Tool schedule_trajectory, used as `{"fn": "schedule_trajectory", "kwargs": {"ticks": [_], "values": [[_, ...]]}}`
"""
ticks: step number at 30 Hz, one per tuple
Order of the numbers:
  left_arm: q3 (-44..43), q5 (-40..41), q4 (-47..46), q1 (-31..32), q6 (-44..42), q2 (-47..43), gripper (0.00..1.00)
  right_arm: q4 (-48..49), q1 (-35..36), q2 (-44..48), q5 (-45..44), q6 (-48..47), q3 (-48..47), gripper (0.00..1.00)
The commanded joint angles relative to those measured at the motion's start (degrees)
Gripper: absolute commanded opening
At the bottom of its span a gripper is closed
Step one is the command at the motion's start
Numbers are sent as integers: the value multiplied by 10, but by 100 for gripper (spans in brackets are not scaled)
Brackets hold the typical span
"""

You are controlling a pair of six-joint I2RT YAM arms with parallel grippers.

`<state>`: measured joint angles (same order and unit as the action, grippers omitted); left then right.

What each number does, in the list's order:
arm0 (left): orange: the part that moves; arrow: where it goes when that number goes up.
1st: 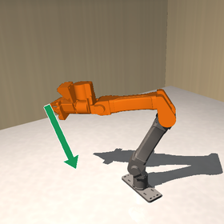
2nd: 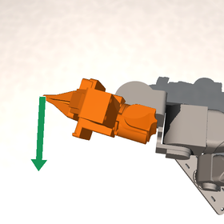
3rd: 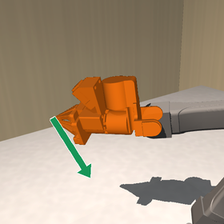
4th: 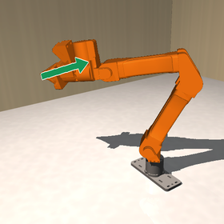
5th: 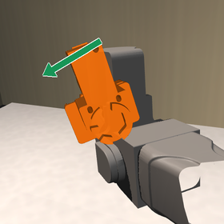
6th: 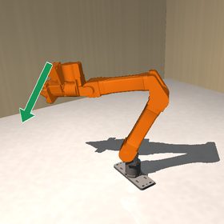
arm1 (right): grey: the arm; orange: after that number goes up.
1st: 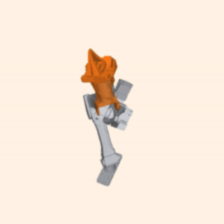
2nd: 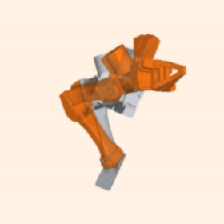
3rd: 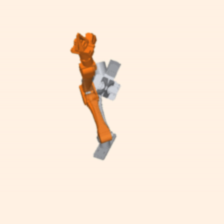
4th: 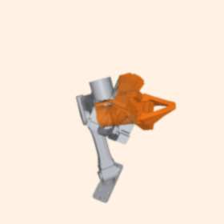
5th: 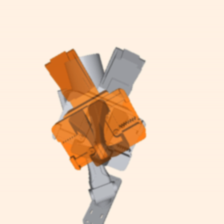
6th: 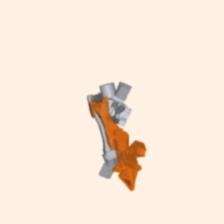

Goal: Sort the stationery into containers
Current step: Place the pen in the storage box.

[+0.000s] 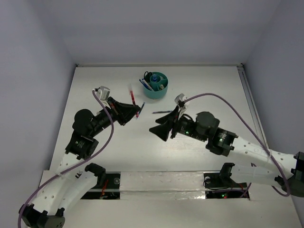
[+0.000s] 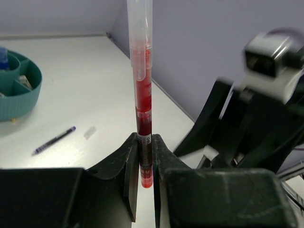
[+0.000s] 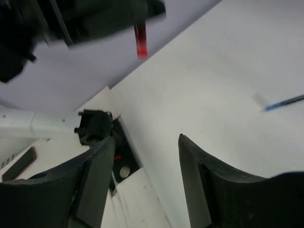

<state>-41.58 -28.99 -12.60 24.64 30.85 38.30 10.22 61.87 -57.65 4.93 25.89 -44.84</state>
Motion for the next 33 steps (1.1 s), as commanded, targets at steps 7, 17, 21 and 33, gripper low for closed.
{"fn": "schedule_trajectory", "kwargs": {"ticks": [7, 17, 21, 33], "values": [[62, -121, -45, 1, 3, -27, 0, -64, -73, -51, 102, -106, -187, 78], [70, -136, -66, 1, 12, -29, 0, -53, -84, -164, 137, -92, -262, 69], [70, -138, -73, 1, 13, -24, 0, -41, -84, -178, 152, -86, -264, 60], [72, -121, -57, 1, -1, -24, 0, -11, -84, -194, 127, -79, -254, 10]]}}
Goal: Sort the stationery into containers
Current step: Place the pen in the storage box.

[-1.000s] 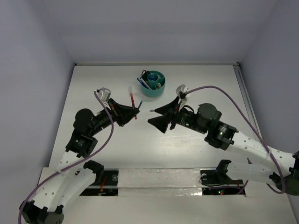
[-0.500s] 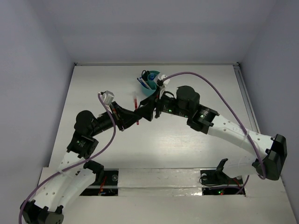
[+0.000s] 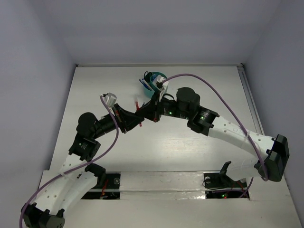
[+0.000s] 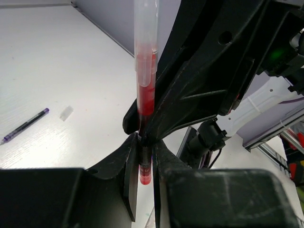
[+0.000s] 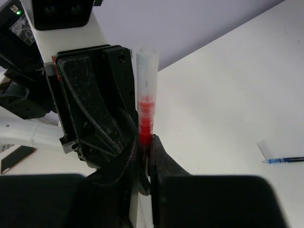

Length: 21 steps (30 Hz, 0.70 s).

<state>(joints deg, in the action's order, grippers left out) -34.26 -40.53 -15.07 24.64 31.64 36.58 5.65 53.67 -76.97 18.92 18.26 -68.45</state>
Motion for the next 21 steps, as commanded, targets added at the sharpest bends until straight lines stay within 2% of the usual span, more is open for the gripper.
{"fn": "schedule_trajectory", "kwargs": {"ticks": [1, 3, 4, 5, 6, 8, 9, 10, 13, 16, 21], "values": [[-2, -4, -29, 1, -10, -6, 0, 34, -8, -1, -26, -2, -17, 0], [-4, 12, -16, 1, -17, -10, 1, 39, -15, -3, -41, 2, -14, 0], [-5, 22, -7, 1, -21, -12, 8, 41, -16, -5, -42, 3, -13, 0], [-8, 41, 3, 1, -25, -16, 15, 44, -25, -7, -46, 5, -13, 0], [-16, 48, 26, 1, -31, -21, 35, 45, -31, -11, -50, 5, -15, 0], [-31, 68, 53, 1, -53, -26, 53, 47, -56, -22, -58, 5, -18, 0], [-37, 74, 86, 1, -61, -33, 66, 56, -65, -27, -61, 4, -20, 0], [-43, 82, 107, 1, -72, -34, 73, 59, -81, -32, -70, -2, -24, 0], [-66, 121, 187, 1, -115, -44, 87, 73, -109, -63, -77, -15, -34, 0], [-70, 161, 232, 1, -146, -60, 89, 91, -126, -101, -121, -58, -49, 0], [-42, 199, 218, 1, -153, -89, 90, 149, -132, -175, -186, -157, -77, 0]]}}
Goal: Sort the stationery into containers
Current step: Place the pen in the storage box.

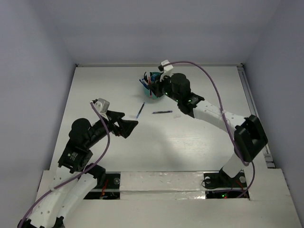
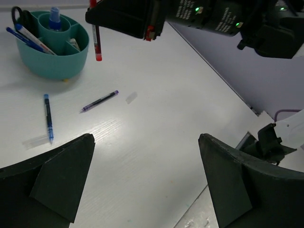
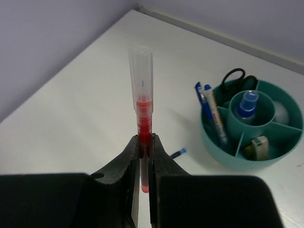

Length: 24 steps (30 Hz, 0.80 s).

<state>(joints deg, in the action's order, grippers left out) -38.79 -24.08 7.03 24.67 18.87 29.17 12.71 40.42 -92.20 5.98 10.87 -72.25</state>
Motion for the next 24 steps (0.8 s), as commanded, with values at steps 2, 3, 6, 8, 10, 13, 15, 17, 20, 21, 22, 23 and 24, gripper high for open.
{"fn": "schedule_trajectory", "kwargs": {"ticks": [2, 3, 6, 8, 10, 13, 15, 17, 20, 21, 22, 23, 24], "values": [[-2, 46, 4, 0, -28, -15, 91, 100, -5, -62, -56, -135, -54, 0], [-2, 48, 2, 0, -29, -20, 91, 104, -5, -76, -56, -151, -74, 0], [3, 63, 4, -5, -24, -35, 93, 105, -17, -147, -56, -214, -125, 0], [6, 73, 4, -5, -23, -46, 95, 107, -24, -171, -56, -230, -145, 0], [9, 76, 3, -5, -21, -60, 99, 101, -31, -192, -53, -241, -168, 0], [11, 77, 1, -10, -21, -68, 99, 108, -44, -223, -47, -250, -178, 0], [11, 76, 2, -16, -21, -68, 99, 113, -50, -242, -47, -250, -185, 0], [12, 73, 0, -16, -21, -67, 99, 121, -55, -251, -41, -250, -191, 0], [13, 68, -1, -22, -22, -63, 99, 123, -55, -263, -31, -246, -193, 0], [13, 65, -2, -22, -22, -63, 99, 133, -55, -263, -28, -245, -187, 0], [13, 65, -3, -22, -22, -63, 99, 137, -55, -265, -25, -244, -185, 0], [13, 63, -2, -22, -22, -63, 99, 138, -55, -268, -24, -241, -184, 0], [13, 61, -3, -22, -22, -63, 99, 139, -55, -270, -21, -241, -183, 0]]}}
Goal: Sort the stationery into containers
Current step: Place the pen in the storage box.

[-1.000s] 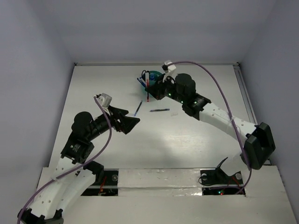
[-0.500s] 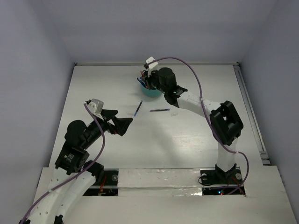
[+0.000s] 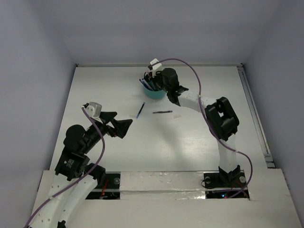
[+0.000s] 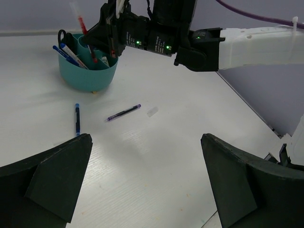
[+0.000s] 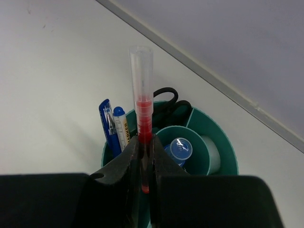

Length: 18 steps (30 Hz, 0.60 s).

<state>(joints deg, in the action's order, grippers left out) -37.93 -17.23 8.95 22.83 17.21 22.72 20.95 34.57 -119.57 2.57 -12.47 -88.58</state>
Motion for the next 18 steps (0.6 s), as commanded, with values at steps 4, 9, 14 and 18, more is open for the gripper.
{"fn": "schedule_trajectory", "kwargs": {"ticks": [4, 9, 14, 18], "values": [[5, -11, -24, -9, -6, 3, 99, 66, 3, -1, 18, 2, -5, 0], [5, -16, -25, -14, -7, 5, 99, 73, 3, 8, 16, 7, 16, 2], [5, -17, -26, -14, -7, 3, 99, 64, 3, 18, 16, 6, 30, 7], [6, -17, -26, -14, -7, 3, 99, 58, 3, 28, 16, 6, 35, 25]]}}
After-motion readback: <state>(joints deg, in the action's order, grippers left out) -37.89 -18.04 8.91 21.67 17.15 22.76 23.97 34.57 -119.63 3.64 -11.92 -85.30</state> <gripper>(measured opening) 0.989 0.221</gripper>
